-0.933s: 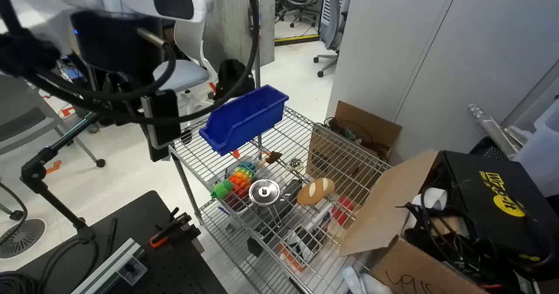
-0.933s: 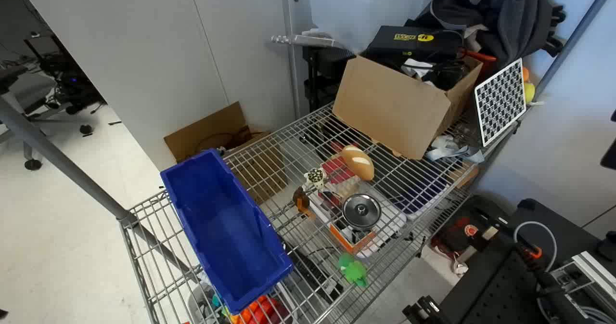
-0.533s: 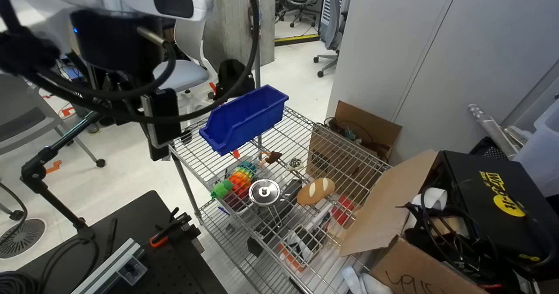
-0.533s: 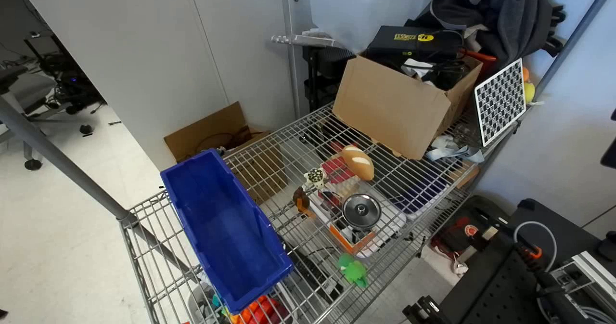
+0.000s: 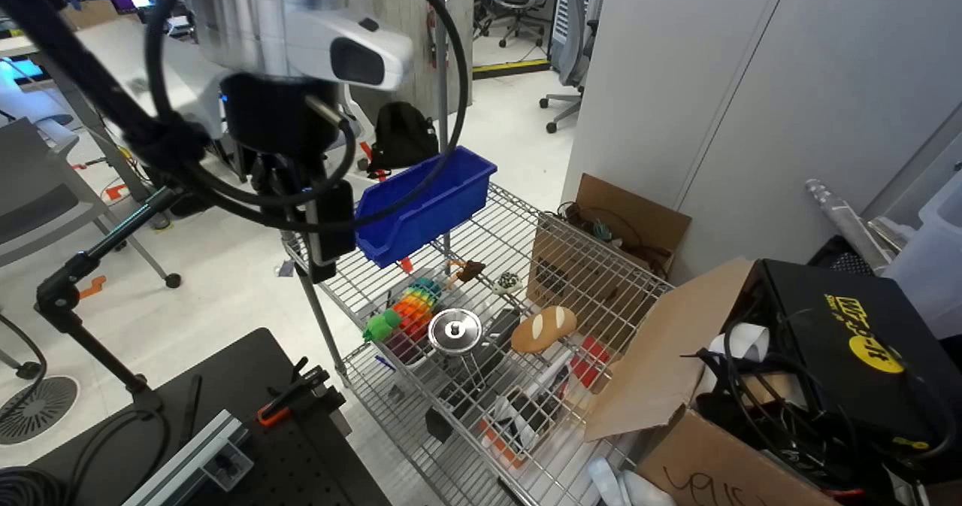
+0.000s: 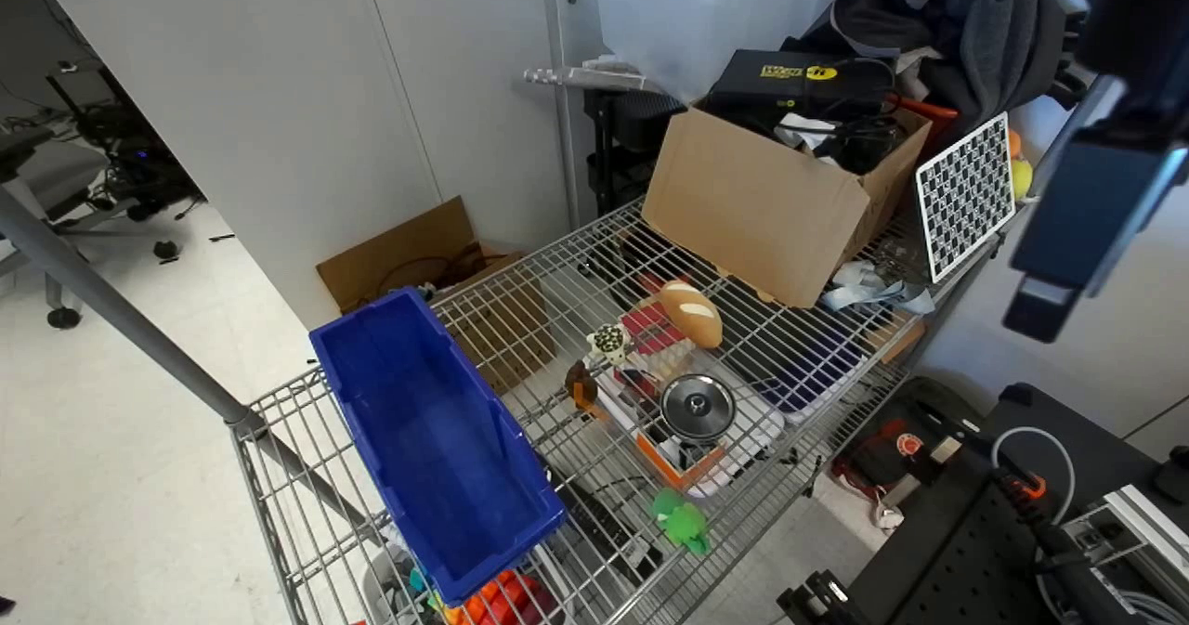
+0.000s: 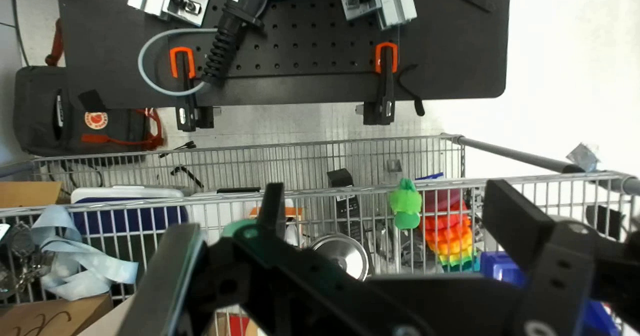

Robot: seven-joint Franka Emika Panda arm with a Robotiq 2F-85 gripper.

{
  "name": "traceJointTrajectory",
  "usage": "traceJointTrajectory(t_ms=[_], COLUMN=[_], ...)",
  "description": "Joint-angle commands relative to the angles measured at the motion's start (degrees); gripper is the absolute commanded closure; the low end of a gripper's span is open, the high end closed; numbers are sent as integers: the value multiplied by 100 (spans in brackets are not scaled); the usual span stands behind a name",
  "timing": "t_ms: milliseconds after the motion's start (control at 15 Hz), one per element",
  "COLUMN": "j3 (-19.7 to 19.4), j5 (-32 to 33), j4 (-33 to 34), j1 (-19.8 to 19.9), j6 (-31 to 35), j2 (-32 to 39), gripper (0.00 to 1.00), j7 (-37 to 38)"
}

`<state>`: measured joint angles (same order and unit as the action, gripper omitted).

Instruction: Take the lid off the pot on the shelf

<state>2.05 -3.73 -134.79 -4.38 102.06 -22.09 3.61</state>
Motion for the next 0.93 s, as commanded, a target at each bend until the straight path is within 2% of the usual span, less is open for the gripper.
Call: traceJointTrajectory(t_ms=[0, 533, 867], j3=[175, 95, 92], j5=[101, 91, -246], j4=[369, 701, 997], j1=[111, 111, 71], j6=[697, 2463, 3517], j2=[919, 2499, 3546], gripper=[0, 0, 0], j7=[442, 831, 801])
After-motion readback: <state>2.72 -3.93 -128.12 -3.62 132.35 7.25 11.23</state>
